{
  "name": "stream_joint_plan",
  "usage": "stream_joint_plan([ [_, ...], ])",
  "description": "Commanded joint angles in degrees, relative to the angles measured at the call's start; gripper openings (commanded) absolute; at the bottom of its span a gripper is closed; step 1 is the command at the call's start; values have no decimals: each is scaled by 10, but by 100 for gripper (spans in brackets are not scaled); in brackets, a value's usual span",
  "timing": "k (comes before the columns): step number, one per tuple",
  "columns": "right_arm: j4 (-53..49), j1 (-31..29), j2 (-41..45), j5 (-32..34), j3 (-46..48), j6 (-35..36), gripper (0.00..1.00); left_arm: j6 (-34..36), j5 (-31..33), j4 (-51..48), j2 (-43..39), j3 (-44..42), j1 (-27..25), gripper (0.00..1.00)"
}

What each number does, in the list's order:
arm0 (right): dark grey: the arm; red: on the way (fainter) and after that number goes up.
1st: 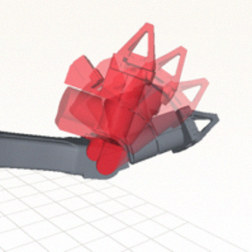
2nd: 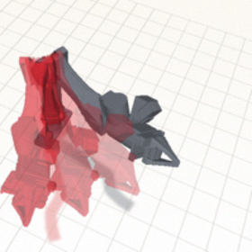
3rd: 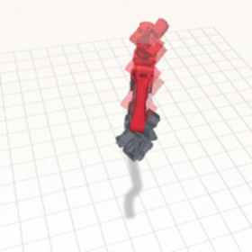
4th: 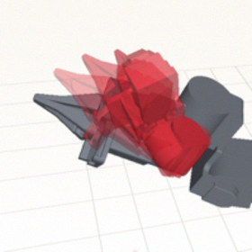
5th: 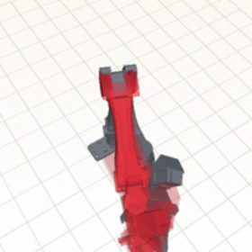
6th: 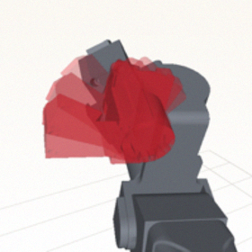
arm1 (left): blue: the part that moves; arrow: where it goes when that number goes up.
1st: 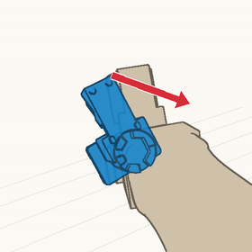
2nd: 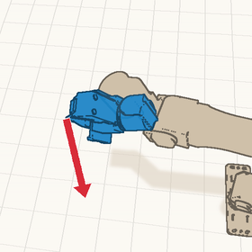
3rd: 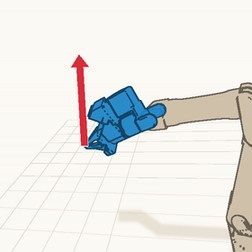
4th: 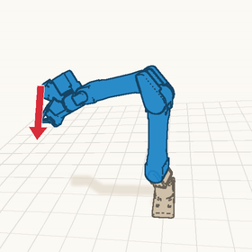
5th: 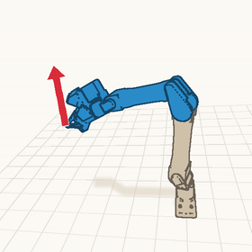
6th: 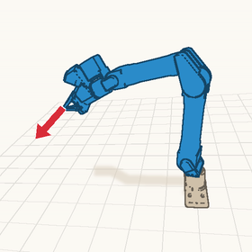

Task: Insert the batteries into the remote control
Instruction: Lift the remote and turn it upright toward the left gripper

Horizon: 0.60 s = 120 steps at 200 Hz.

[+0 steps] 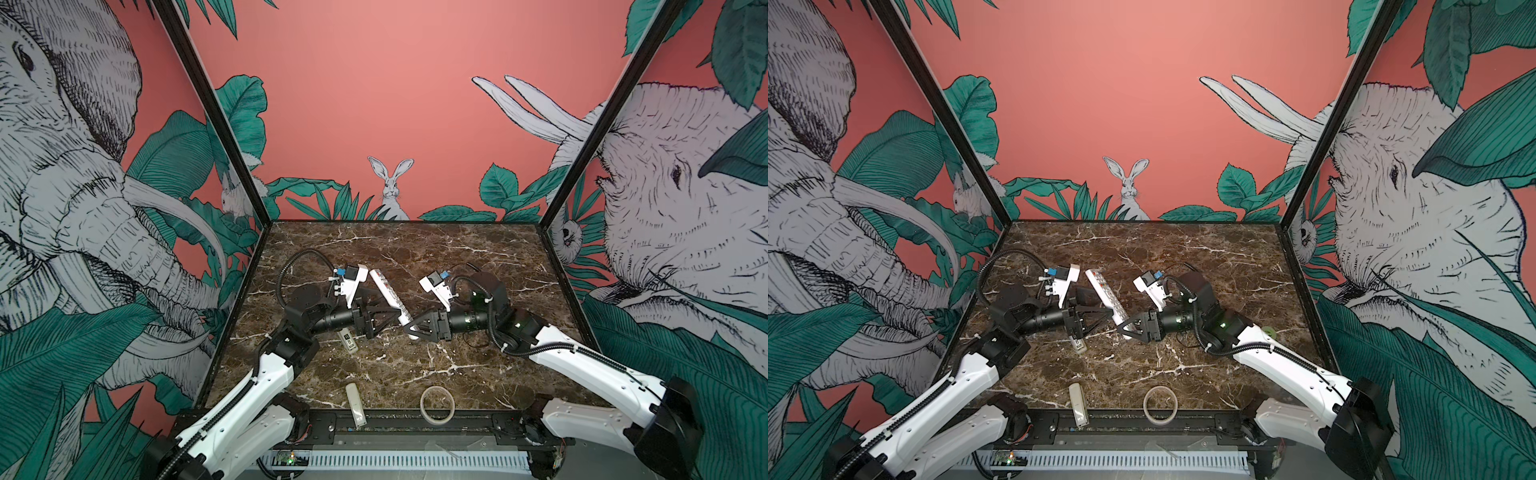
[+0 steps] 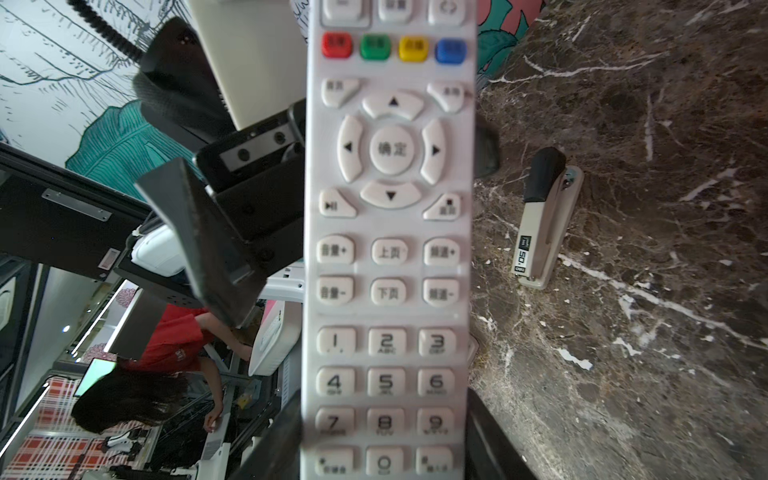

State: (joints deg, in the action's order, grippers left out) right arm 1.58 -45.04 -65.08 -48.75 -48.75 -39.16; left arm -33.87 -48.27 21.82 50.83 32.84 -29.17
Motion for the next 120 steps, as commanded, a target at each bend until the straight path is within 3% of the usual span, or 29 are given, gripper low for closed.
stream_joint_plan([
  [1, 88, -5, 1, -39, 14, -30, 44, -18, 5, 65, 12, 19, -2, 100],
  [63, 167, -6, -6, -66, 47, -71, 44, -44, -13, 144, 55, 46, -2, 97],
  [120, 182, -6, -7, -70, 65, -74, 44, -43, -11, 153, 52, 40, 3, 81],
])
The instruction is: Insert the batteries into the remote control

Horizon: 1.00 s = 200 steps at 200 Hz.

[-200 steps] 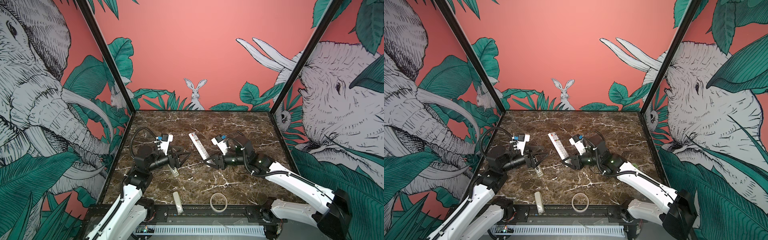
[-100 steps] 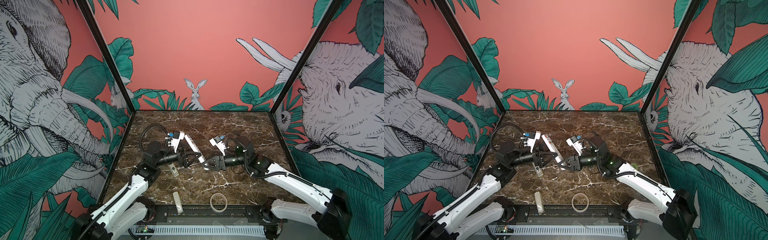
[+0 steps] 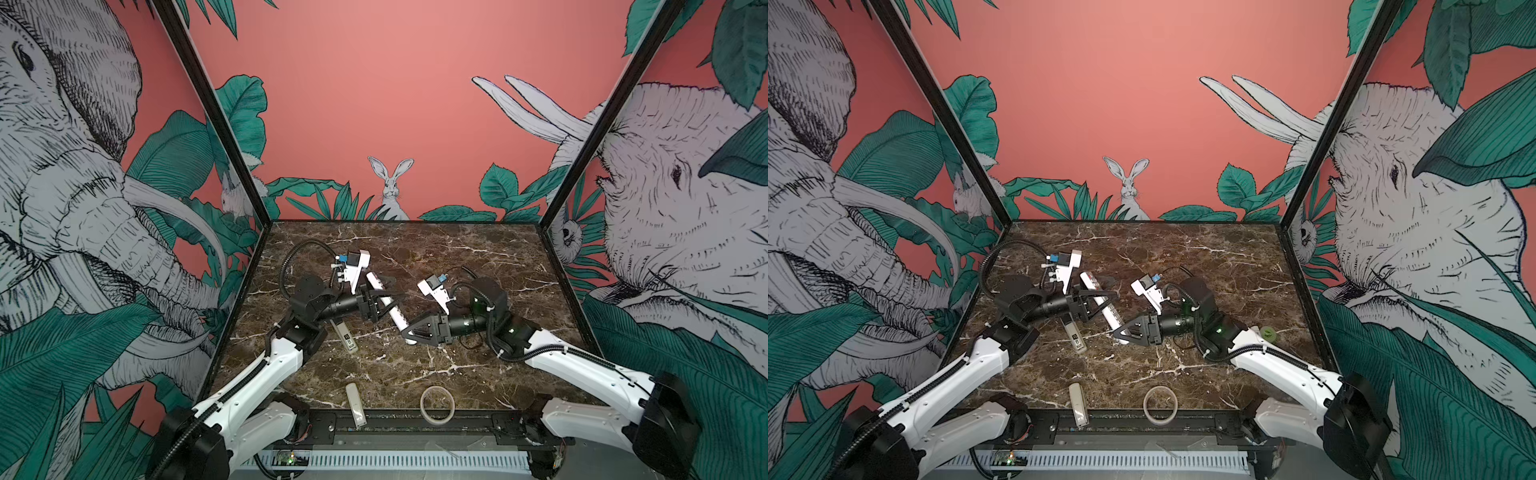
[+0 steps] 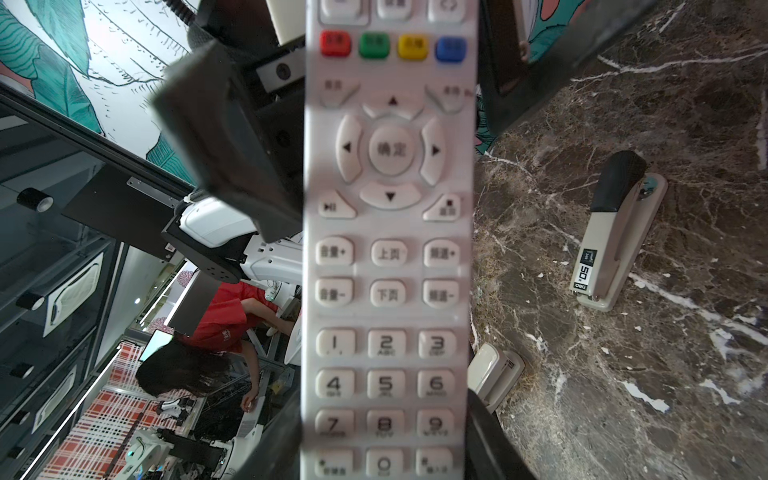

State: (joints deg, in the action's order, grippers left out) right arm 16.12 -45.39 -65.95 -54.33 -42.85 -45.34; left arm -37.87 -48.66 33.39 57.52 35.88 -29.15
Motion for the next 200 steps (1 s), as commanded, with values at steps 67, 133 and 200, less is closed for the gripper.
stream_joint_plan([
  [67, 11, 2, -2, -4, 6, 9, 48, 3, -18, 25, -19, 9, 11, 42],
  [133, -141, 0, 20, 78, -41, 122, 73, 83, 70, -133, -27, 32, 16, 28],
  [200, -283, -73, -8, 311, -121, 269, 81, 89, 188, -311, -12, 98, 16, 24],
])
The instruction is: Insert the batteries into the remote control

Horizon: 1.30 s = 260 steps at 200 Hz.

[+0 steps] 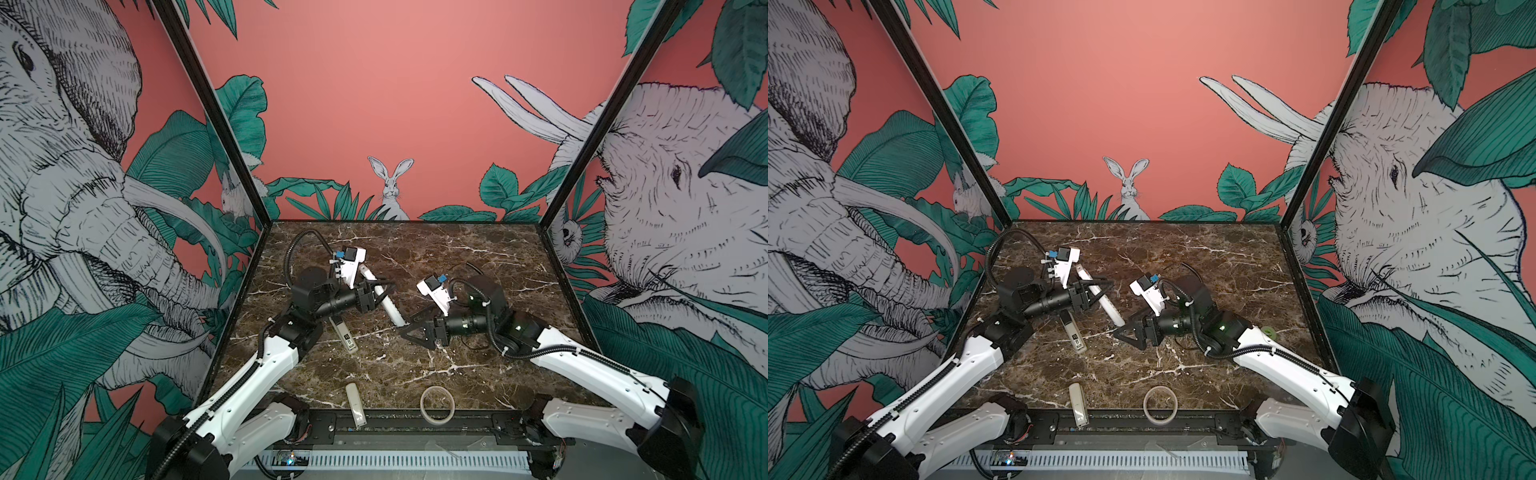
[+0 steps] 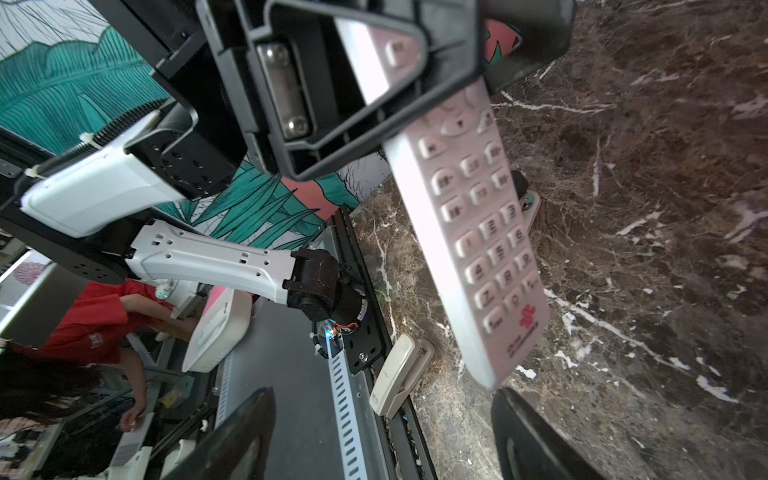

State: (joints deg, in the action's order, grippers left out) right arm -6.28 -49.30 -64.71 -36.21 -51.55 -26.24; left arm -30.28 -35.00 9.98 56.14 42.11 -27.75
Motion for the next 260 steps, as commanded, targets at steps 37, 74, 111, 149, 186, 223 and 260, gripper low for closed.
stream_joint_plan([
  [37, -51, -63, -84, 204, -74, 111, 81, 20, 94, -200, 7, 78, 2, 23],
  [74, 8, -74, -155, 212, -91, 126, 81, 7, 139, -278, -7, 96, 1, 25],
  [111, 82, -79, -208, 202, -97, 104, 75, -11, 137, -282, -14, 86, 2, 25],
  [149, 136, -79, -233, 188, -91, 78, 59, -18, 129, -263, -15, 67, 2, 25],
  [186, 155, -79, -230, 186, -78, 56, 40, -19, 126, -257, -14, 64, 2, 25],
  [223, 159, -78, -212, 181, -68, 38, 25, -22, 110, -239, -14, 60, 2, 26],
  [260, 158, -69, -198, 139, -63, 11, 15, -2, 84, -230, -15, 69, 2, 36],
])
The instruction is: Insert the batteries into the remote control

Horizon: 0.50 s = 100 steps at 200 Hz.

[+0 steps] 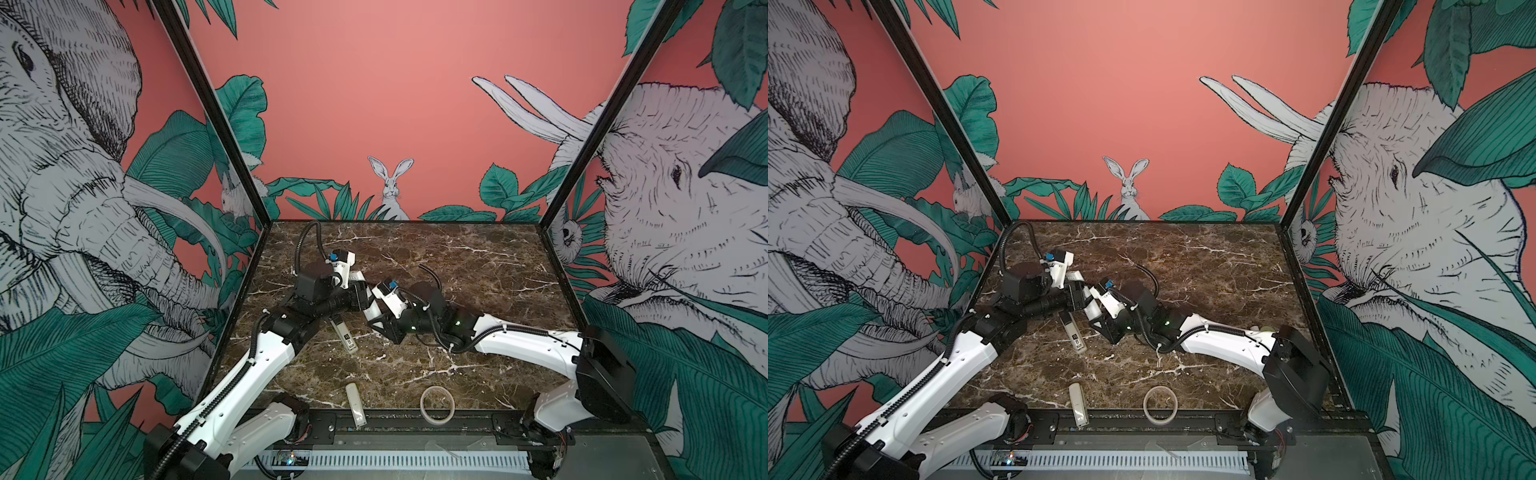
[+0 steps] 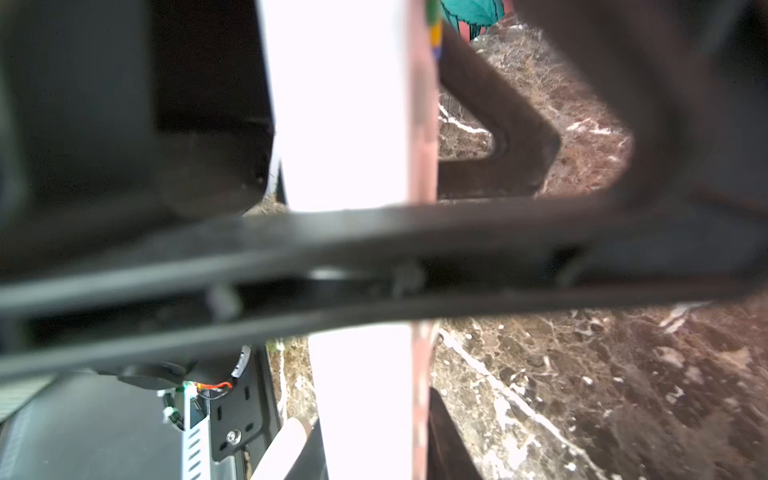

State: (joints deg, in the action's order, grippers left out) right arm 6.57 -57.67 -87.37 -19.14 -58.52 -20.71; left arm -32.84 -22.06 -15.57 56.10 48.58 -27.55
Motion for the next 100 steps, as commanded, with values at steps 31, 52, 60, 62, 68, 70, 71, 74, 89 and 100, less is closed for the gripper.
stream_joint_plan([
  [31, 88, 45, 50, -105, 39, -120, 16, 76, -88, 15, -22, 22, 2, 86],
  [52, 192, 76, 62, -176, 73, -213, 16, 97, -153, 26, -23, 27, 13, 97],
  [60, 217, 84, 68, -198, 82, -235, 16, 99, -173, 32, -23, 27, 20, 98],
  [62, 220, 85, 70, -202, 83, -238, 16, 99, -178, 35, -24, 27, 21, 98],
  [68, 221, 88, 74, -213, 83, -245, 16, 97, -191, 46, -25, 24, 25, 99],
  [70, 219, 89, 75, -217, 83, -245, 16, 95, -196, 49, -25, 22, 27, 99],
  [71, 217, 89, 76, -219, 83, -244, 16, 95, -199, 51, -25, 22, 29, 99],
  [74, 213, 89, 78, -224, 83, -244, 16, 93, -205, 57, -25, 21, 31, 99],
  [89, 185, 90, 85, -246, 79, -237, 16, 72, -249, 104, -21, 9, 41, 99],
  [100, 166, 90, 89, -260, 76, -233, 16, 67, -273, 124, -13, 6, 45, 99],
])
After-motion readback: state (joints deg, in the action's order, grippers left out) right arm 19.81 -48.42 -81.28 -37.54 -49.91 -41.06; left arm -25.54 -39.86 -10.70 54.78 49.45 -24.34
